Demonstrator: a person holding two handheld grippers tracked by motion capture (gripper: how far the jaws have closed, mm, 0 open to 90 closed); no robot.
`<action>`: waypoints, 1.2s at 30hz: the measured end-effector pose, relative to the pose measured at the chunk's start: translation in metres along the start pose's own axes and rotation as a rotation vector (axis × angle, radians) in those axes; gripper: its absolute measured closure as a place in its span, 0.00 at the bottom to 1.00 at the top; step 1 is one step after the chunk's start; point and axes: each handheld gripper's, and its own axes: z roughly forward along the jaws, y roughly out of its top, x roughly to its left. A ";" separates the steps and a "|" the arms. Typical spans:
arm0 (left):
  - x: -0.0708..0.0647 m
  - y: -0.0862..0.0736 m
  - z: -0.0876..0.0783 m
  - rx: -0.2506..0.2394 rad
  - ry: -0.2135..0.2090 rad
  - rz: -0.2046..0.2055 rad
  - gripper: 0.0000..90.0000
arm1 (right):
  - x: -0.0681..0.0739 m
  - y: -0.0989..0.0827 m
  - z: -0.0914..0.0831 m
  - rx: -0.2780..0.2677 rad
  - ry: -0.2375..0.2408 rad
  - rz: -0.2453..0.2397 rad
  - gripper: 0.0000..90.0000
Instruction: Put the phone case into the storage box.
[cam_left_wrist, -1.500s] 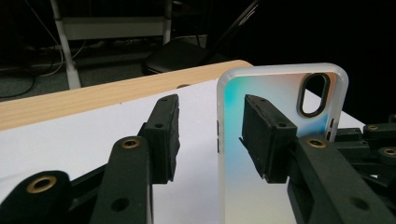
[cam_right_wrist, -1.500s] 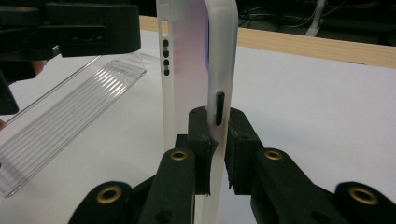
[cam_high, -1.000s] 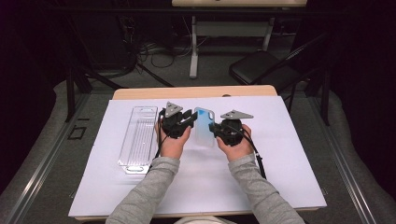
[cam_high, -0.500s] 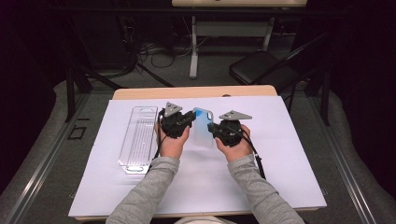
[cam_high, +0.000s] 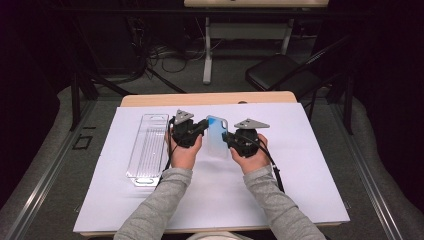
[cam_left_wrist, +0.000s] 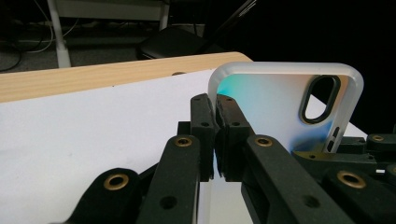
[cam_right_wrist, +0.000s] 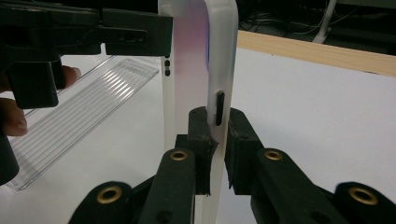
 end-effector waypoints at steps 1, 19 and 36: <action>0.000 0.000 0.000 0.001 -0.001 -0.002 0.97 | 0.000 0.000 0.000 0.000 0.000 -0.001 0.91; -0.003 -0.001 0.000 -0.003 0.031 0.006 0.98 | 0.001 0.000 0.001 0.008 0.005 0.006 0.91; -0.004 -0.001 0.000 -0.008 0.040 0.001 0.98 | 0.000 0.000 0.001 0.000 0.013 0.009 0.91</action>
